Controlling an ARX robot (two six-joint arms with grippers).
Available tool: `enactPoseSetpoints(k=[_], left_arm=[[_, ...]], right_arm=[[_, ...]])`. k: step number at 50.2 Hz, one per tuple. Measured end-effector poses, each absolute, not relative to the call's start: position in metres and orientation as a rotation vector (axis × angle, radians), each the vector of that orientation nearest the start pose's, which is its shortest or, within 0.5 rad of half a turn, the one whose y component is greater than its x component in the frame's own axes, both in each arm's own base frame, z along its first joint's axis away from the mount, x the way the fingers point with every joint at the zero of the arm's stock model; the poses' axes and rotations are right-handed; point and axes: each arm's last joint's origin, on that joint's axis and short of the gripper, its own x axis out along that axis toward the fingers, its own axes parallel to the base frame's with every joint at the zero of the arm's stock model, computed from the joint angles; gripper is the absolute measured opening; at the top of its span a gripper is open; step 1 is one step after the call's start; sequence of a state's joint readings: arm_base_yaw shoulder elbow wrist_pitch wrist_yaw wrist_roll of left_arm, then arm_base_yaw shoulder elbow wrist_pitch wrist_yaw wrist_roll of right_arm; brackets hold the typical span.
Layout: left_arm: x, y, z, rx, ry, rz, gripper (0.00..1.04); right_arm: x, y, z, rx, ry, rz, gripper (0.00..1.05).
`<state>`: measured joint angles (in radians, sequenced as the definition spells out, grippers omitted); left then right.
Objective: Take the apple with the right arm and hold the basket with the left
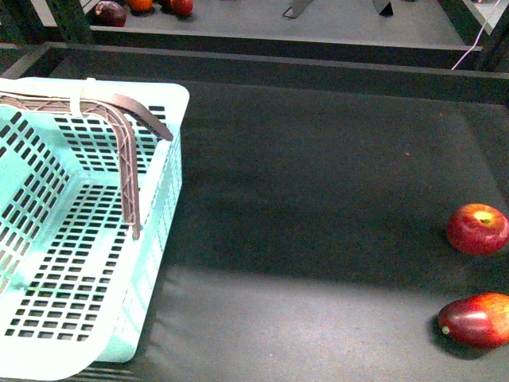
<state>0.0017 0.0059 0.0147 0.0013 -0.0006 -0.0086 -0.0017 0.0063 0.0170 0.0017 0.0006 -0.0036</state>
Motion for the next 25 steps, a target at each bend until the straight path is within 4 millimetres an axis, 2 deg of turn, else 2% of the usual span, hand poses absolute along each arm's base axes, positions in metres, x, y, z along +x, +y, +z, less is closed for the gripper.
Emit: enactPoseSetpoints(k=[25], left_arm=[[0.0972, 0.0002, 0.1682, -0.009, -0.01, 0.002, 0.98]], right_arm=[[0.097, -0.0002, 0.169, -0.004, -0.012, -0.002, 0.96]])
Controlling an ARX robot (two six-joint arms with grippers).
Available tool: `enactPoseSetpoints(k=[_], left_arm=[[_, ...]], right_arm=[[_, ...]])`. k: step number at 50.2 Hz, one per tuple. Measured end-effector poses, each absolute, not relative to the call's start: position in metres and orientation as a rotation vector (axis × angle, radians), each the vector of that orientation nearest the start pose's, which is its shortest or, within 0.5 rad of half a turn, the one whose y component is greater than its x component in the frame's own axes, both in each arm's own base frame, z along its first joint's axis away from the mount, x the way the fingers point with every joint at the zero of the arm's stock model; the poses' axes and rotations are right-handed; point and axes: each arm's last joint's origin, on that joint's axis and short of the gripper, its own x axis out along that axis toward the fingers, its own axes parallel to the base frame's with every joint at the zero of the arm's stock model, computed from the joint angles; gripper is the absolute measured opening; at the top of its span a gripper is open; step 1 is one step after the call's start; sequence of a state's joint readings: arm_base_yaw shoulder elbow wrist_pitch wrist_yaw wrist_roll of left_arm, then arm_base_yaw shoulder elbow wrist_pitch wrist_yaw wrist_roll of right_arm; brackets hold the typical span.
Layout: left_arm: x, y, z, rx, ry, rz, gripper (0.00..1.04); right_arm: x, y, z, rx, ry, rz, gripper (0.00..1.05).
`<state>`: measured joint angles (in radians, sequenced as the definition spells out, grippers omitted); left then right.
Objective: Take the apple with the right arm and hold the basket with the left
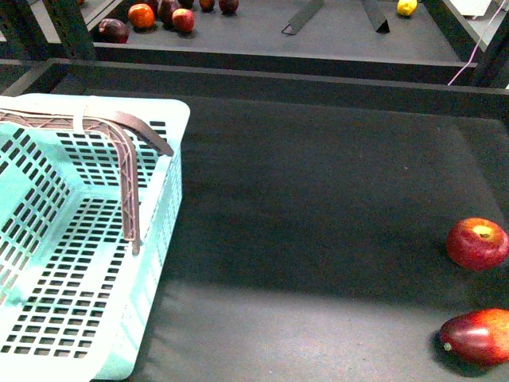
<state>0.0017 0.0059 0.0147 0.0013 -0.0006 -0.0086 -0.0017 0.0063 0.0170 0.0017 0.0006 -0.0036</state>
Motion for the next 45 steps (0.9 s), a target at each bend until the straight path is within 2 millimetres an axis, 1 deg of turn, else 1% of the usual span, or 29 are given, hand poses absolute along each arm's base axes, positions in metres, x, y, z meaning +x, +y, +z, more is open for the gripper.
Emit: enactPoseSetpoints(k=[9, 11, 13, 17, 21, 23, 24, 29, 31, 34, 39, 45], left_arm=[[0.097, 0.0, 0.168, -0.02, 0.007, -0.007, 0.98], [0.097, -0.001, 0.167, -0.113, 0.131, -0.041, 0.98], [0.099, -0.002, 0.168, -0.219, 0.276, -0.03, 0.98], [0.108, -0.006, 0.172, -0.378, 0.389, -0.014, 0.98], [0.131, -0.013, 0.192, -0.597, 0.381, -0.057, 0.98], [0.141, -0.014, 0.199, -0.669, 0.374, -0.082, 0.98], [0.144, -0.015, 0.2, -0.687, 0.374, -0.087, 0.98], [0.176, -0.018, 0.207, -0.833, 0.393, -0.076, 0.98], [0.189, -0.018, 0.206, -0.897, 0.417, -0.05, 0.98], [0.214, -0.02, 0.199, -0.995, 0.47, 0.02, 0.98], [0.247, -0.022, 0.191, -1.105, 0.517, 0.11, 0.98], [0.275, -0.023, 0.178, -1.165, 0.575, 0.196, 0.98]], right_arm=[[0.097, 0.0, 0.169, -0.004, -0.012, -0.002, 0.96], [0.097, 0.0, 0.169, -0.004, -0.012, -0.003, 0.96], [0.097, 0.0, 0.169, -0.004, -0.012, -0.002, 0.96], [0.097, 0.0, 0.169, -0.004, -0.013, -0.002, 0.96], [0.097, 0.0, 0.169, -0.003, -0.013, -0.002, 0.96], [0.097, 0.0, 0.169, -0.004, -0.013, -0.002, 0.96], [0.097, 0.0, 0.169, -0.003, -0.013, -0.002, 0.96], [0.097, 0.0, 0.169, -0.003, -0.013, -0.002, 0.96], [0.097, 0.0, 0.169, -0.003, -0.013, -0.002, 0.96], [0.097, 0.0, 0.169, -0.003, -0.013, -0.002, 0.96], [0.097, 0.0, 0.169, -0.004, -0.013, -0.002, 0.96], [0.097, 0.0, 0.169, -0.003, -0.013, -0.002, 0.96]])
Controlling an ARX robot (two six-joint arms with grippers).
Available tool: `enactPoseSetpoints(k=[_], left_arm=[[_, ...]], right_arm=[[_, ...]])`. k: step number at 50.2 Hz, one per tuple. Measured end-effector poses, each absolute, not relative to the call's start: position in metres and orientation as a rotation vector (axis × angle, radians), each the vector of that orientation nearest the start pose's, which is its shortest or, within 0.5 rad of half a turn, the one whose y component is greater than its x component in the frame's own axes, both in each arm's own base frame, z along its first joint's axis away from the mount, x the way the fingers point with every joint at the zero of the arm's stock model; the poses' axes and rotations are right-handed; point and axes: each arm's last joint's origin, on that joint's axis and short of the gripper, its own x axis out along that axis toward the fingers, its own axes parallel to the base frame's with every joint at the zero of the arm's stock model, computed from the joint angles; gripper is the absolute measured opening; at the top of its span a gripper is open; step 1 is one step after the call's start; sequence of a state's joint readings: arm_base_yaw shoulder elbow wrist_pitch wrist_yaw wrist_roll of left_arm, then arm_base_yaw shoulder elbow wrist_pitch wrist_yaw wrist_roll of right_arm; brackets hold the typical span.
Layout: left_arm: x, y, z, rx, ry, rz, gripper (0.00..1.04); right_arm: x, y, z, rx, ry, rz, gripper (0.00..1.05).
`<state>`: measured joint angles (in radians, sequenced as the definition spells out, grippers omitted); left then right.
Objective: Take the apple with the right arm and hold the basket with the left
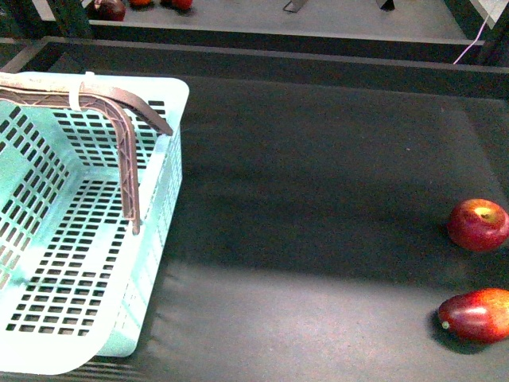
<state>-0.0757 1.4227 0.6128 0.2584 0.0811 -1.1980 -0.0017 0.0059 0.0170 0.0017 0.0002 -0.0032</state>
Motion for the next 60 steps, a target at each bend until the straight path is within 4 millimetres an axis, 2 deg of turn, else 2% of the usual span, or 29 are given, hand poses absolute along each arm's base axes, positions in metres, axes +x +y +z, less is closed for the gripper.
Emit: enactPoseSetpoints(k=[8, 24, 32, 34, 42, 48, 53, 60], left_arm=[[0.299, -0.023, 0.169, -1.174, 0.61, 0.272, 0.98], [0.329, -0.016, 0.159, -1.177, 0.652, 0.349, 0.98], [0.337, -0.014, 0.152, -1.169, 0.666, 0.38, 0.98], [0.338, -0.014, 0.15, -1.166, 0.67, 0.384, 0.95], [0.34, -0.014, 0.142, -1.157, 0.693, 0.407, 0.72], [0.341, -0.014, 0.135, -1.152, 0.712, 0.419, 0.52], [0.343, -0.014, 0.138, -1.156, 0.702, 0.416, 0.35], [0.343, -0.016, 0.139, -1.212, 0.692, 0.424, 0.22]], right_arm=[[0.097, 0.0, 0.169, -0.003, -0.013, -0.002, 0.96], [0.097, 0.0, 0.169, -0.003, -0.013, -0.002, 0.96], [0.097, 0.0, 0.169, -0.004, -0.013, -0.002, 0.96], [0.097, 0.0, 0.169, -0.003, -0.013, -0.002, 0.96], [0.097, 0.0, 0.169, -0.003, -0.013, -0.002, 0.96], [0.097, 0.0, 0.169, -0.003, -0.013, -0.002, 0.96], [0.097, 0.0, 0.169, -0.003, -0.013, -0.002, 0.96], [0.097, 0.0, 0.169, -0.003, -0.013, -0.002, 0.96]])
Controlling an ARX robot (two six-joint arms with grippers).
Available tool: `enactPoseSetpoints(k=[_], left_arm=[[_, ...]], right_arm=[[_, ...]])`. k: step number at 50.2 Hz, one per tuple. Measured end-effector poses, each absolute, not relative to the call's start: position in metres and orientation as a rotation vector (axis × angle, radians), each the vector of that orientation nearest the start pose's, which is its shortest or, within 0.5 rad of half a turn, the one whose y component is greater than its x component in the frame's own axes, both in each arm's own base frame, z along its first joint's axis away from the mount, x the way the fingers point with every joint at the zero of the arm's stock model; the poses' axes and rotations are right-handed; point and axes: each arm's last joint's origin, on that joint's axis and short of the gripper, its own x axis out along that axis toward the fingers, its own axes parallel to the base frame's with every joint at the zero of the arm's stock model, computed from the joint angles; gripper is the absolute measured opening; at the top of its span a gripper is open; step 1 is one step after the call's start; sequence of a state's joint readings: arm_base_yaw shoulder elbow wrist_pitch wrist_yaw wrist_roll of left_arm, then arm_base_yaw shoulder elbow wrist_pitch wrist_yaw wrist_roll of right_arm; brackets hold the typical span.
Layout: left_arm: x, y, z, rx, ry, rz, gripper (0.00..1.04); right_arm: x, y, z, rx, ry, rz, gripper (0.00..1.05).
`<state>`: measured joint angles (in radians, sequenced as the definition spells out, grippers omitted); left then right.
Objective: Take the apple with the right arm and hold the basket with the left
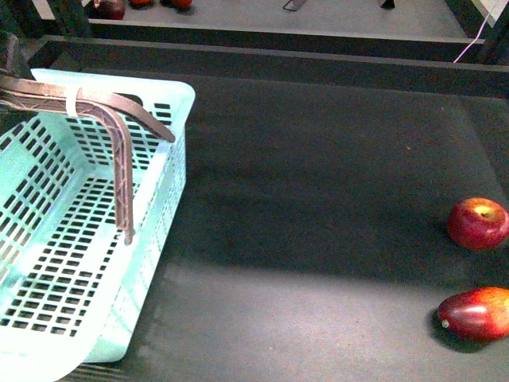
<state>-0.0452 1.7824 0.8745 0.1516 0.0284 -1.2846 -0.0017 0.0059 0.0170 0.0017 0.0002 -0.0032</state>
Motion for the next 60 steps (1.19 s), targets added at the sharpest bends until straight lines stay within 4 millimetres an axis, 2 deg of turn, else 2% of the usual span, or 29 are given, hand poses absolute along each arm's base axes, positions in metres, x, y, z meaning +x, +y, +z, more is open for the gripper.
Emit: enactPoseSetpoints(k=[4, 13, 23, 29, 47, 53, 60], left_arm=[[0.341, -0.017, 0.141, -1.225, 0.688, 0.414, 0.16], [0.327, -0.019, 0.151, -1.158, 0.689, 0.367, 0.16], [0.307, -0.031, 0.194, -1.04, 0.674, 0.229, 0.16], [0.295, -0.055, 0.214, -0.935, 0.709, 0.113, 0.16], [0.271, -0.157, 0.267, -0.838, 0.747, -0.265, 0.16], [0.259, -0.181, 0.276, -0.81, 0.753, -0.334, 0.16], [0.248, -0.199, 0.282, -0.78, 0.765, -0.407, 0.16]], right_arm=[[0.097, 0.0, 0.169, -0.003, -0.013, -0.002, 0.96], [0.097, 0.0, 0.169, -0.003, -0.013, -0.002, 0.96], [0.097, 0.0, 0.169, -0.003, -0.013, -0.002, 0.96], [0.097, 0.0, 0.169, -0.003, -0.013, -0.002, 0.96], [0.097, 0.0, 0.169, -0.003, -0.013, -0.002, 0.96], [0.097, 0.0, 0.169, -0.003, -0.013, -0.002, 0.96], [0.097, 0.0, 0.169, -0.003, -0.013, -0.002, 0.96]])
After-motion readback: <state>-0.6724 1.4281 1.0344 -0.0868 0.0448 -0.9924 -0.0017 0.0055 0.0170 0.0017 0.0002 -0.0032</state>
